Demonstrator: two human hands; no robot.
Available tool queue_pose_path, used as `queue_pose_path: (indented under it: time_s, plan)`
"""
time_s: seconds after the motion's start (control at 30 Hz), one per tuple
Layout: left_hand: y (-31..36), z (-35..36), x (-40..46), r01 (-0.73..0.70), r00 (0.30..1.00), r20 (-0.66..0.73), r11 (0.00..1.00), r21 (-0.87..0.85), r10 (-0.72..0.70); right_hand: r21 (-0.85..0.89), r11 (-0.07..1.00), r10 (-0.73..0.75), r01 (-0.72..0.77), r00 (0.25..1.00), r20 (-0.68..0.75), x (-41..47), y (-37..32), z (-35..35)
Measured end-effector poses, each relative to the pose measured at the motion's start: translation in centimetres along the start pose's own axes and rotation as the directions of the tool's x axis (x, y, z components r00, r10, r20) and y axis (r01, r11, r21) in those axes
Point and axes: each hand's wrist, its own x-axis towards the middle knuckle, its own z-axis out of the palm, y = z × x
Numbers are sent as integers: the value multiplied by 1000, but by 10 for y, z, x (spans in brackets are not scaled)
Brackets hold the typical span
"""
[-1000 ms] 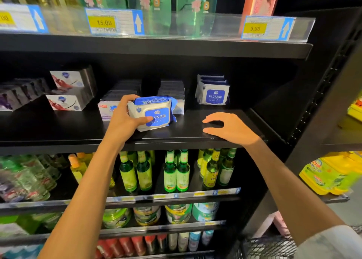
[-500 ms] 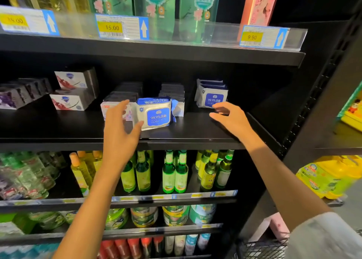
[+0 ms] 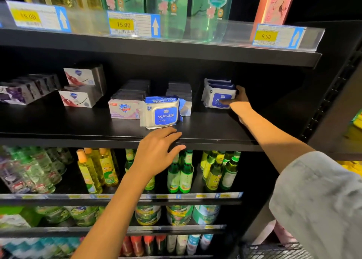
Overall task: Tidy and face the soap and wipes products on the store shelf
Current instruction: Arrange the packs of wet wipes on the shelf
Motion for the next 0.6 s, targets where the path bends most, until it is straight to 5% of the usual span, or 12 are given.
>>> queue_pose_path:
  time_s: [0.43, 0.6]
  plan:
    - [1, 3, 1, 79, 997, -13, 997, 2, -79, 16, 1000, -28, 27, 999, 39, -10, 3, 6]
    - [2, 3, 2, 77, 997, -10, 997, -6, -77, 150, 986, -73, 66, 997, 38, -44, 0, -2]
